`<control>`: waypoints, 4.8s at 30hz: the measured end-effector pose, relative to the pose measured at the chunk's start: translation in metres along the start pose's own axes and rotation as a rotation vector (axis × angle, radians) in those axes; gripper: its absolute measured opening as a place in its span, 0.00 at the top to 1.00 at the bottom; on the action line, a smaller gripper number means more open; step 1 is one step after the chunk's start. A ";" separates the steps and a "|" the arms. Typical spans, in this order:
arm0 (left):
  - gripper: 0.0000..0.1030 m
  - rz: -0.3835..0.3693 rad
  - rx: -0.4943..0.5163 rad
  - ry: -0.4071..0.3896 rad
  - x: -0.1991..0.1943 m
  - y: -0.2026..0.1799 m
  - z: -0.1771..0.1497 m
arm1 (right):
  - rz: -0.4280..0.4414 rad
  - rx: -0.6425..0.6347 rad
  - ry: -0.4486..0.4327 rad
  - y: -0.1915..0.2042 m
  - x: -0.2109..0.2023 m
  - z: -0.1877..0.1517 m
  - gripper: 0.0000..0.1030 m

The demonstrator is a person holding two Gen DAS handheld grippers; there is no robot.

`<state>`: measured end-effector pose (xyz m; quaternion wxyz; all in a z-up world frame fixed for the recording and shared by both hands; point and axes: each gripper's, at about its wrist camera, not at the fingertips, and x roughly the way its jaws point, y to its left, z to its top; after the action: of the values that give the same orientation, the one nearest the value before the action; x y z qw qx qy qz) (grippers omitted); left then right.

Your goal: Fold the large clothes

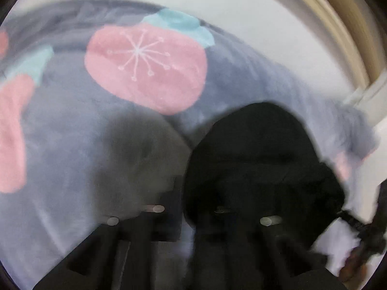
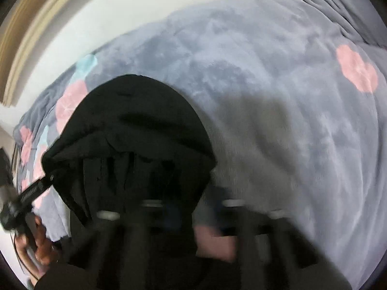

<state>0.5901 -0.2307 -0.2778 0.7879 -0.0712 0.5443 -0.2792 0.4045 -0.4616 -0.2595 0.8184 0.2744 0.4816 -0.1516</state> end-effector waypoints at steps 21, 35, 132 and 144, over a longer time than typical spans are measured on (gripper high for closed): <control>0.50 -0.006 0.270 -0.173 -0.103 0.009 -0.034 | 0.051 -0.186 -0.088 -0.016 -0.060 -0.021 0.51; 0.45 0.070 0.345 0.065 0.040 -0.023 -0.034 | -0.019 -0.344 0.063 0.044 0.046 -0.022 0.34; 0.65 -0.137 0.218 0.143 -0.240 -0.078 -0.259 | 0.097 -0.354 0.095 0.098 -0.195 -0.257 0.57; 0.65 -0.155 0.054 0.346 -0.158 -0.028 -0.344 | -0.019 -0.364 0.251 0.056 -0.112 -0.356 0.53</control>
<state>0.2317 -0.1068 -0.2733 0.6603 -0.0425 0.6568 -0.3616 0.1273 -0.2068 -0.2816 0.7866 0.1346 0.6017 -0.0344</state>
